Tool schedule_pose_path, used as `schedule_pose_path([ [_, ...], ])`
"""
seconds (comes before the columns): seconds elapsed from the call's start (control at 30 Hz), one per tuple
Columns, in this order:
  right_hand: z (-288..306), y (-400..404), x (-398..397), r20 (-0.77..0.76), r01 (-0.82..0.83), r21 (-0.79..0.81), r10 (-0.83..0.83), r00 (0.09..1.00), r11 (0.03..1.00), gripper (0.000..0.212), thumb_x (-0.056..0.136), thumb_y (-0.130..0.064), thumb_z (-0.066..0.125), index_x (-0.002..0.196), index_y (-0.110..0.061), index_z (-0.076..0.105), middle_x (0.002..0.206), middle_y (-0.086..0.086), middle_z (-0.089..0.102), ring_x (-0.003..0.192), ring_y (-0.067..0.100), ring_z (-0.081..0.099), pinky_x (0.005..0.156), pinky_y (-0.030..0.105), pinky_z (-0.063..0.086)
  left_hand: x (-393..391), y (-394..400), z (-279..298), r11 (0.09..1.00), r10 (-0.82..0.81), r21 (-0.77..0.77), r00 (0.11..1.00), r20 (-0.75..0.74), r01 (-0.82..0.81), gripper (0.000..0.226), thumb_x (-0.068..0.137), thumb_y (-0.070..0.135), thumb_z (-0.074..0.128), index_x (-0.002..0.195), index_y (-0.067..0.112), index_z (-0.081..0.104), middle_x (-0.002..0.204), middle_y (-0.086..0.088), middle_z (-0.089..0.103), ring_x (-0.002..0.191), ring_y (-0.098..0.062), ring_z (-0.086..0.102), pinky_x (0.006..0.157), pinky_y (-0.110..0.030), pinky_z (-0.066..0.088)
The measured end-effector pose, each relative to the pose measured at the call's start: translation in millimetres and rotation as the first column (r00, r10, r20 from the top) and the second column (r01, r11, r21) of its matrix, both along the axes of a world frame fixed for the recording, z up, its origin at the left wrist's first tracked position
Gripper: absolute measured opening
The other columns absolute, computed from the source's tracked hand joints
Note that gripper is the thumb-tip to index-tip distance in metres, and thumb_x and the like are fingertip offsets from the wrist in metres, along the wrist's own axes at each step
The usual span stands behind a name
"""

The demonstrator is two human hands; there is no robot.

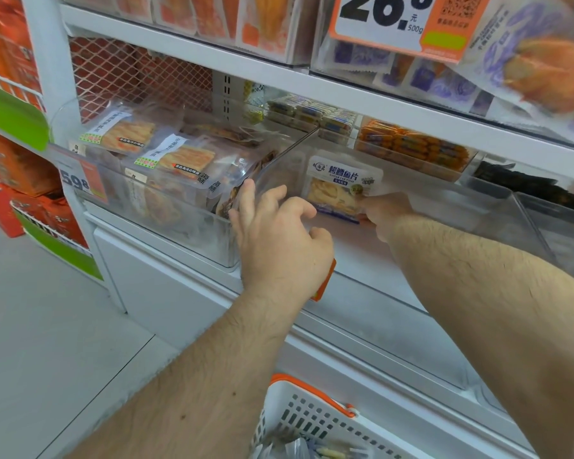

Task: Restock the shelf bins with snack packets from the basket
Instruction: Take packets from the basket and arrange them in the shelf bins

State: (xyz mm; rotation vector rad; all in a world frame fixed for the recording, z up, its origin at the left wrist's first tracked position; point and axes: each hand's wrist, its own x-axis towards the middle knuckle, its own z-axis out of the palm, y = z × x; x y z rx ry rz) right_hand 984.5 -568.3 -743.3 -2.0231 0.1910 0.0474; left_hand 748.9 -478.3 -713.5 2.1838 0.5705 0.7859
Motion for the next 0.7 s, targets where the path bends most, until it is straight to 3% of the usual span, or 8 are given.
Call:
schedule_pose_path([
  [0.1,4,-4,-7,-0.011,-0.008,-0.019,0.007,1.000,1.000,0.032,0.077,-0.036,0.084,0.092,-0.014,0.066,0.070,-0.002,0.064,0.071,0.016,0.069,0.071,0.031,0.060,-1,1,0,1.000,-0.003,-0.004,1.000,0.003,0.003,0.022,0.085,0.021,0.062,0.105,0.027,0.068,0.148,0.005,0.043,0.149,-0.015,0.004,0.121,-0.046,0.008],
  [0.27,16,-9,-20,-0.044,-0.024,-0.040,0.022,0.999,0.999,0.020,0.079,-0.021,0.082,0.090,-0.012,0.068,0.079,0.003,0.069,0.070,0.017,0.071,0.072,0.036,0.063,-3,4,4,1.000,-0.016,0.012,1.000,0.010,0.015,0.023,0.085,0.023,0.061,0.107,0.027,0.067,0.148,0.004,0.043,0.148,-0.016,0.007,0.121,-0.045,0.010],
  [0.37,29,-11,-39,-0.029,-0.003,-0.043,0.002,1.000,0.999,0.012,0.084,-0.016,0.075,0.082,-0.013,0.064,0.076,0.003,0.067,0.070,0.017,0.070,0.073,0.038,0.063,-6,2,7,0.997,-0.034,0.074,0.996,0.088,0.027,0.024,0.082,0.022,0.059,0.103,0.023,0.069,0.142,0.000,0.050,0.144,-0.023,0.022,0.119,-0.045,0.018],
  [0.43,42,-11,-60,0.007,0.011,-0.066,-0.010,1.000,0.998,0.008,0.086,-0.017,0.069,0.084,-0.012,0.064,0.083,0.006,0.072,0.077,0.020,0.072,0.077,0.040,0.062,-10,-4,11,0.985,-0.044,0.171,0.978,0.203,0.009,0.026,0.074,0.024,0.057,0.096,0.020,0.071,0.128,0.000,0.058,0.129,-0.026,0.040,0.108,-0.040,0.030],
  [0.5,55,-14,-85,0.035,-0.015,-0.120,0.019,0.999,0.993,0.008,0.087,-0.018,0.061,0.084,-0.011,0.064,0.085,0.004,0.073,0.076,0.019,0.070,0.072,0.034,0.062,-17,-14,16,0.971,-0.071,0.239,0.954,0.291,-0.001,0.023,0.070,0.025,0.057,0.090,0.019,0.069,0.109,0.002,0.061,0.105,-0.025,0.053,0.085,-0.031,0.036],
  [0.57,67,-24,-118,0.096,-0.010,-0.092,0.019,0.995,0.996,0.009,0.086,-0.015,0.060,0.079,-0.011,0.063,0.070,0.001,0.068,0.064,0.018,0.064,0.056,0.029,0.053,-27,-25,21,0.968,-0.167,0.232,0.930,0.328,0.092,0.015,0.071,0.025,0.057,0.083,0.021,0.065,0.094,0.005,0.059,0.085,-0.021,0.057,0.069,-0.029,0.041],
  [0.63,73,-40,-154,0.227,-0.020,-0.020,0.024,0.974,1.000,0.004,0.081,-0.014,0.062,0.081,-0.013,0.066,0.065,0.001,0.069,0.066,0.020,0.068,0.062,0.035,0.059,-36,-37,22,0.940,-0.318,0.221,0.898,0.303,0.259,0.003,0.072,0.026,0.056,0.073,0.027,0.058,0.079,0.009,0.058,0.075,-0.019,0.058,0.064,-0.033,0.047],
  [0.7,75,-58,-188,0.358,-0.067,0.002,0.062,0.932,0.998,0.007,0.077,-0.014,0.061,0.077,-0.019,0.066,0.064,-0.001,0.069,0.069,0.021,0.071,0.071,0.044,0.061,-43,-46,16,0.885,-0.448,0.199,0.887,0.117,0.421,0.010,0.075,0.029,0.059,0.067,0.029,0.052,0.073,0.010,0.059,0.074,-0.015,0.058,0.067,-0.033,0.049],
])
